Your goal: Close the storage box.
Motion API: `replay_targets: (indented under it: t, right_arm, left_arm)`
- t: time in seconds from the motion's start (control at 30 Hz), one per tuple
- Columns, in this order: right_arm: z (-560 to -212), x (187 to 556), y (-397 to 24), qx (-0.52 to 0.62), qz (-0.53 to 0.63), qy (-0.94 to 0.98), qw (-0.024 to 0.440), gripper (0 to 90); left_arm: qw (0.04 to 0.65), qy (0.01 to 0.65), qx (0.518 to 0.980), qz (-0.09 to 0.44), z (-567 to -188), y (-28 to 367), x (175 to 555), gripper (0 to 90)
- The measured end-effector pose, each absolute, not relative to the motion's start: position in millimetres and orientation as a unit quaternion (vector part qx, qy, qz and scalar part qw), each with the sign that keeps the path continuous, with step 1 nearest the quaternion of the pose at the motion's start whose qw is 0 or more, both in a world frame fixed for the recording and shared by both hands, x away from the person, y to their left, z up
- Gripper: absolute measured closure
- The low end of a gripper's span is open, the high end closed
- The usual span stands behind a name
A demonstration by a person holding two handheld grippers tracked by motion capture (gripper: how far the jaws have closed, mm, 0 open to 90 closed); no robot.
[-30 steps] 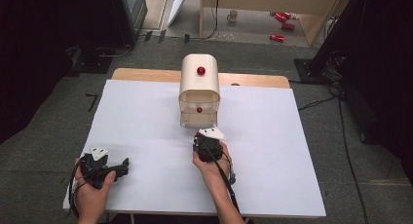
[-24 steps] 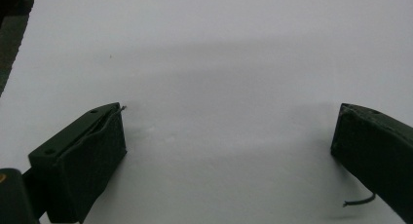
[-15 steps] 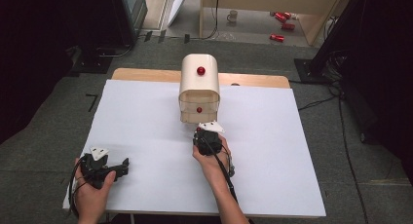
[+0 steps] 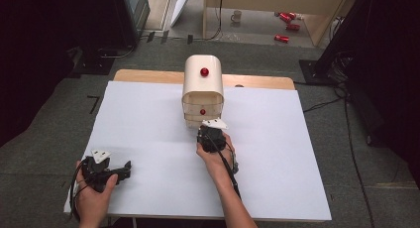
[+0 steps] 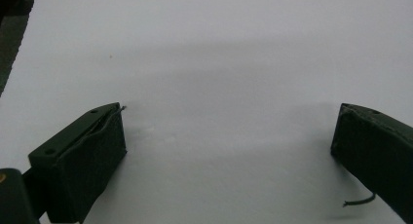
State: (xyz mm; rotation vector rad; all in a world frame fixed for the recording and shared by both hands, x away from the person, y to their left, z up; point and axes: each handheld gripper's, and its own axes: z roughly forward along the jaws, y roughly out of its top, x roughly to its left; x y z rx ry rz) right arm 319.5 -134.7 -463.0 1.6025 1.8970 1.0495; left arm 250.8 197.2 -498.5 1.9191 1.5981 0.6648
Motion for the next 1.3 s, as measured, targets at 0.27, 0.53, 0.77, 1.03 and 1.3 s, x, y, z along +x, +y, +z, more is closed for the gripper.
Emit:
replay_targets:
  t: [0.27,0.53,0.77,1.03,1.3]
  right_arm:
    - [-465,327,-136,0.583,0.383,0.685,0.212,76.0]
    - [-466,333,-135,0.585,0.375,0.688,0.211,75.9]
    - [-466,333,-137,0.581,0.386,0.690,0.191,61.6]
    - [-462,325,-152,0.548,0.383,0.727,0.158,3.8]
    - [-461,310,-196,0.555,0.369,0.725,0.176,2.1]
  left_arm:
    - [0.275,0.595,0.714,0.247,-499,197,251,0.0]
    - [0.274,0.594,0.715,0.247,-498,197,251,0.0]
    - [0.274,0.594,0.715,0.247,-498,197,251,0.0]
    - [0.275,0.594,0.714,0.247,-499,197,251,0.0]
    - [0.275,0.595,0.714,0.247,-499,197,251,0.0]
